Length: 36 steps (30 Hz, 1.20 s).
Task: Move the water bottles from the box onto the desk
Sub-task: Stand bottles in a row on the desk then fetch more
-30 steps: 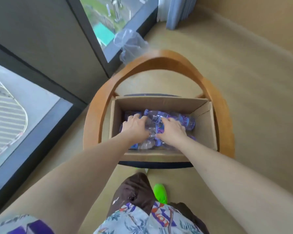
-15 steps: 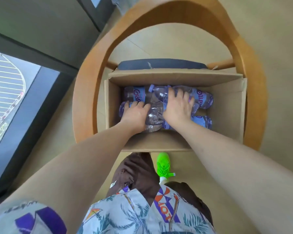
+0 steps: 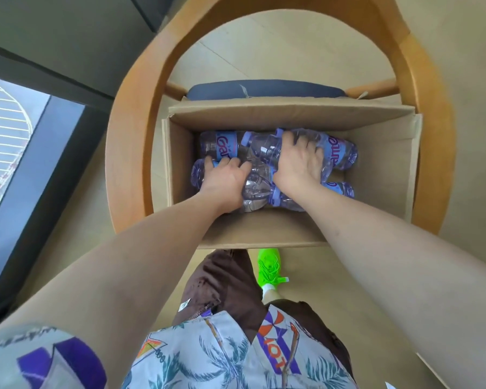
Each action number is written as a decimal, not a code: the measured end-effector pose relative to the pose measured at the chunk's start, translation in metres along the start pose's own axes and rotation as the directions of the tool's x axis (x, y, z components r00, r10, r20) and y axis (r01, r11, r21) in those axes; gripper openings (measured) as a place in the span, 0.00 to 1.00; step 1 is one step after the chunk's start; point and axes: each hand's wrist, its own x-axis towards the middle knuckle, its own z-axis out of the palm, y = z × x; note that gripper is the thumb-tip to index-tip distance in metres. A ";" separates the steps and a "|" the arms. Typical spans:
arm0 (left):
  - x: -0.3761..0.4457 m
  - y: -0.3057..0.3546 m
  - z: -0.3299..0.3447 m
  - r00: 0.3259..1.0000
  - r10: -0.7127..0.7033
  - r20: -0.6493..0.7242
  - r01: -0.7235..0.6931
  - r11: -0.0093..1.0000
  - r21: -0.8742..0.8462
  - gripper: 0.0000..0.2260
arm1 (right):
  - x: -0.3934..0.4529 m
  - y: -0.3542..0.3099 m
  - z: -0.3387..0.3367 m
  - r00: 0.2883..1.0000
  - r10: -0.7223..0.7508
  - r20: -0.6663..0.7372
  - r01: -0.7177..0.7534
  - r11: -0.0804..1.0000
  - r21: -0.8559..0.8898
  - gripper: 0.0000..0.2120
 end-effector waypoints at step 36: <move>-0.202 0.095 -0.109 0.676 -0.648 -0.350 0.180 0.607 -0.774 0.32 | -0.115 0.049 -0.172 0.918 -0.337 -0.210 0.397 0.778 0.487 0.35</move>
